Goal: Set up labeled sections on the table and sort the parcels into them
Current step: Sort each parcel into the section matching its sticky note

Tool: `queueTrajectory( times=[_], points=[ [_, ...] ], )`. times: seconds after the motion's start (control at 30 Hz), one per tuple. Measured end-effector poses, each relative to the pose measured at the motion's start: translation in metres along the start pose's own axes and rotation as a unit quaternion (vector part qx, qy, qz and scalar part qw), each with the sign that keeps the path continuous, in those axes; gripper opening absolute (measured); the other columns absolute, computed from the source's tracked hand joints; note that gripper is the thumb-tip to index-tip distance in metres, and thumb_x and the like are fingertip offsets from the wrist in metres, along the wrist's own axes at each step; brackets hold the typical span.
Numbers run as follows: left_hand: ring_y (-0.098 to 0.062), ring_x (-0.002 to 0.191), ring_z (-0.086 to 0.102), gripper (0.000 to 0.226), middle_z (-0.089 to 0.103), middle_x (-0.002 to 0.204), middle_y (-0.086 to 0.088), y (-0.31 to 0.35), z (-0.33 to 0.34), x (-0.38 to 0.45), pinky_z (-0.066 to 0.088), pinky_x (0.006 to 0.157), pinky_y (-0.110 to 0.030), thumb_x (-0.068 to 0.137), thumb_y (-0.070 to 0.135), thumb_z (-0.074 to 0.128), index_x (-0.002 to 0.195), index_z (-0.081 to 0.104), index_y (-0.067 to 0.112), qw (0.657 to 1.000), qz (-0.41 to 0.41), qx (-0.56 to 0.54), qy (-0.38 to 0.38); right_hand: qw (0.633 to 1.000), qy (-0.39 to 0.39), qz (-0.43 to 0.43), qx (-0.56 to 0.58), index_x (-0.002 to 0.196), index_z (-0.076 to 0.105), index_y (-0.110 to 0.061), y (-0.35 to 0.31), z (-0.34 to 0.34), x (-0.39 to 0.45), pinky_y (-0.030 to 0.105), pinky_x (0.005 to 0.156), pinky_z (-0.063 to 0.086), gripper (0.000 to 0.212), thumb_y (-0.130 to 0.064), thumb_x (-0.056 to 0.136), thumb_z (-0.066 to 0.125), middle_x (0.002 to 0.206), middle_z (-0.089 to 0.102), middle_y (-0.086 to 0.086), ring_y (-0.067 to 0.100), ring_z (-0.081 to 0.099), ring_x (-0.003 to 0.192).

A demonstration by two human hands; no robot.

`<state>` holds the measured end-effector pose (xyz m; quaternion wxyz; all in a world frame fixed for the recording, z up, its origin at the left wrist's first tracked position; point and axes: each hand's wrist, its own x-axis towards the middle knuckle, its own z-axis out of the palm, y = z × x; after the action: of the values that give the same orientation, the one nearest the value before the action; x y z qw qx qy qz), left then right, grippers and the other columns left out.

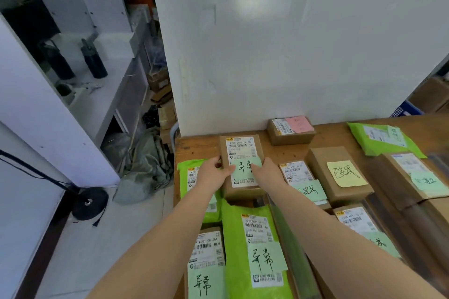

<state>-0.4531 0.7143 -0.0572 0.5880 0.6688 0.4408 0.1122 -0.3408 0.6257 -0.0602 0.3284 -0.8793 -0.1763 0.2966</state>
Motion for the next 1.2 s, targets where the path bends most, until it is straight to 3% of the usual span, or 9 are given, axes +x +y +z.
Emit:
queueTrajectory(
  times=[0.13, 0.3, 0.43, 0.53, 0.67, 0.77, 0.87, 0.97, 1.2],
  points=[
    [-0.022, 0.104, 0.062, 0.040, 0.062, 0.123, -0.003, 0.007, 0.007, 0.011, 0.053, 0.083, -0.034, 0.085, 0.021, 0.064, 0.125, 0.055, 0.018, 0.999, 0.024, 0.023, 0.019, 1.000, 0.026, 0.005, 0.004, 0.110, 0.040, -0.011, -0.002, -0.002, 0.009, 0.016, 0.041, 0.034, 0.022, -0.026, 0.096, 0.048, 0.093, 0.051, 0.000, 0.003, 0.048, 0.062],
    [-0.024, 0.101, 0.064, 0.030, 0.065, 0.120, -0.007, 0.015, 0.009, 0.017, 0.055, 0.079, -0.034, 0.087, 0.016, 0.061, 0.117, 0.060, 0.015, 0.999, 0.007, 0.041, 0.008, 0.999, 0.041, -0.001, -0.027, 0.114, 0.038, -0.007, -0.012, -0.002, 0.009, 0.020, 0.046, 0.040, 0.025, -0.022, 0.096, 0.047, 0.110, 0.056, 0.009, 0.016, 0.056, 0.077],
    [-0.024, 0.098, 0.064, 0.027, 0.066, 0.116, -0.009, 0.006, 0.009, 0.019, 0.053, 0.075, -0.033, 0.086, 0.016, 0.062, 0.113, 0.061, 0.012, 0.996, -0.014, 0.089, -0.001, 0.996, 0.003, 0.031, -0.078, 0.121, 0.034, -0.004, -0.009, 0.006, 0.006, 0.034, 0.076, 0.054, 0.032, -0.014, 0.094, 0.048, 0.122, 0.053, 0.014, 0.027, 0.059, 0.104],
    [-0.024, 0.100, 0.063, 0.031, 0.066, 0.116, -0.008, -0.004, 0.010, 0.018, 0.049, 0.075, -0.029, 0.084, 0.014, 0.063, 0.115, 0.060, 0.011, 0.989, -0.015, 0.145, -0.014, 0.990, -0.014, 0.021, -0.138, 0.130, 0.031, -0.001, -0.001, 0.013, 0.002, 0.037, 0.090, 0.051, 0.043, -0.011, 0.092, 0.050, 0.130, 0.049, 0.016, 0.029, 0.055, 0.113],
    [-0.023, 0.102, 0.062, 0.036, 0.066, 0.117, -0.007, -0.010, 0.013, 0.015, 0.046, 0.076, -0.026, 0.083, 0.013, 0.064, 0.118, 0.059, 0.013, 0.985, -0.002, 0.171, -0.012, 0.987, 0.012, -0.032, -0.157, 0.137, 0.027, -0.003, 0.004, 0.017, -0.003, 0.038, 0.092, 0.051, 0.054, -0.007, 0.090, 0.053, 0.135, 0.046, 0.014, 0.029, 0.052, 0.118],
    [-0.021, 0.110, 0.057, 0.041, 0.059, 0.125, -0.005, -0.003, 0.014, 0.010, 0.039, 0.074, -0.023, 0.085, 0.017, 0.062, 0.125, 0.054, 0.015, 0.978, 0.035, 0.205, 0.024, 0.984, 0.028, -0.107, -0.142, 0.136, 0.036, -0.012, 0.002, 0.005, -0.011, 0.035, 0.085, 0.052, 0.051, -0.007, 0.088, 0.053, 0.130, 0.051, 0.007, 0.023, 0.054, 0.113],
    [-0.022, 0.123, 0.047, 0.049, 0.049, 0.136, -0.005, 0.015, 0.016, 0.007, 0.040, 0.093, -0.029, 0.087, 0.025, 0.059, 0.133, 0.046, 0.015, 0.958, 0.094, 0.266, 0.042, 0.964, 0.075, -0.179, -0.182, 0.127, 0.043, -0.015, 0.001, -0.020, -0.019, 0.031, 0.081, 0.044, 0.038, -0.015, 0.090, 0.051, 0.126, 0.049, 0.005, 0.022, 0.049, 0.111],
    [-0.022, 0.128, 0.042, 0.053, 0.044, 0.140, -0.006, 0.040, 0.025, 0.003, 0.035, 0.103, -0.033, 0.088, 0.029, 0.057, 0.136, 0.041, 0.014, 0.946, 0.138, 0.292, 0.034, 0.959, 0.104, -0.184, -0.191, 0.130, 0.044, -0.015, 0.003, -0.054, -0.020, 0.032, 0.089, 0.042, 0.042, -0.021, 0.090, 0.053, 0.129, 0.048, 0.005, 0.023, 0.046, 0.117],
    [-0.021, 0.126, 0.045, 0.051, 0.048, 0.137, -0.004, 0.094, 0.097, 0.005, 0.037, 0.099, -0.030, 0.087, 0.033, 0.058, 0.133, 0.045, 0.017, 0.941, 0.162, 0.291, 0.053, 0.971, 0.096, -0.162, -0.150, 0.135, 0.043, -0.017, 0.030, -0.144, 0.024, 0.040, 0.096, 0.046, 0.049, -0.027, 0.088, 0.056, 0.134, 0.049, 0.003, 0.022, 0.048, 0.121]
  ],
)
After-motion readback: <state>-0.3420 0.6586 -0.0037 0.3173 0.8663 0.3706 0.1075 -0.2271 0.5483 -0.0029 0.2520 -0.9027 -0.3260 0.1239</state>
